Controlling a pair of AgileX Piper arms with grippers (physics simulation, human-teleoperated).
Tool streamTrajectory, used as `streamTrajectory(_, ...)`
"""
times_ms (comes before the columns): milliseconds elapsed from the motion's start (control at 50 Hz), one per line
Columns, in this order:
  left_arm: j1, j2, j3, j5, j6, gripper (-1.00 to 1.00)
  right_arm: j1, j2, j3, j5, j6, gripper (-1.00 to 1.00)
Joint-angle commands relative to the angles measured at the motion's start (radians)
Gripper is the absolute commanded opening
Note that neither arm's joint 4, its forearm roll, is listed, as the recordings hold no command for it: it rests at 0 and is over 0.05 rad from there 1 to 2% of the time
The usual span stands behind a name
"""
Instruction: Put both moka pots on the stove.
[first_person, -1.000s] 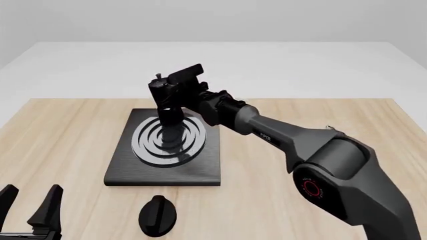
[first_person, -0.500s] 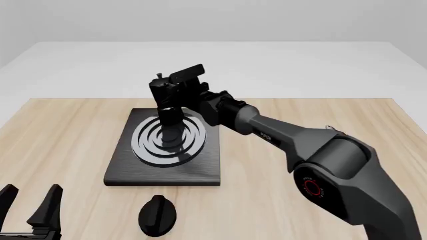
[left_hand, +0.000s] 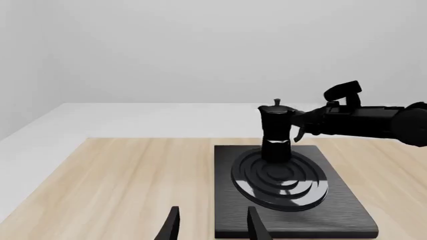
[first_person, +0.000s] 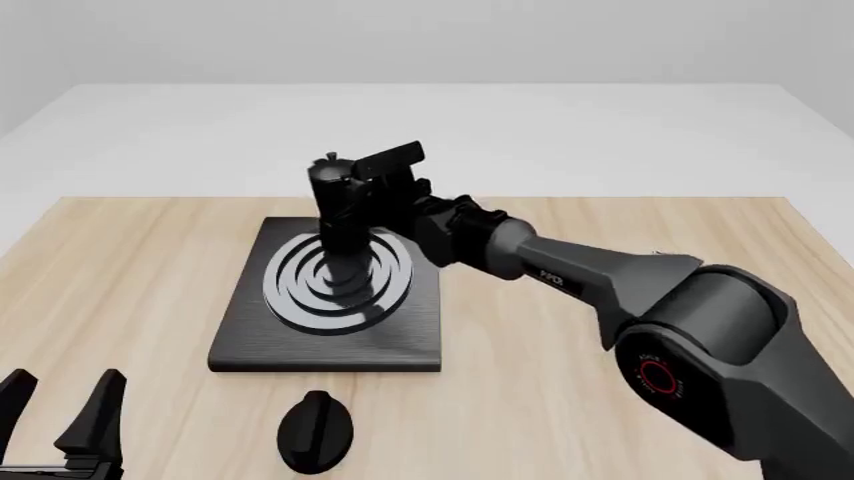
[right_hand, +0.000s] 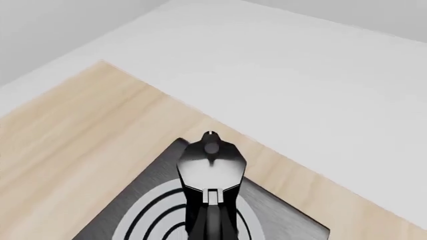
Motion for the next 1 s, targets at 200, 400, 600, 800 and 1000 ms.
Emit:
streamTrajectory(200,0.0,0.0,0.0,0.0,0.0,1.0,-0.013,-0.046,0.116,-0.046,0.01,-1.0)
streamTrajectory(400,0.0,0.0,0.0,0.0,0.0,1.0,-0.009,-0.042,0.128,-0.052,0.012,-1.0)
streamTrajectory(600,0.0,0.0,0.0,0.0,0.0,1.0,-0.011,-0.041,0.133,-0.053,0.009,-1.0)
streamTrajectory(800,0.0,0.0,0.0,0.0,0.0,1.0,-0.01,-0.037,0.133,-0.053,0.017,-1.0)
streamTrajectory(1000,0.0,0.0,0.0,0.0,0.0,1.0,-0.01,-0.021,0.116,-0.032,0.041,1.0)
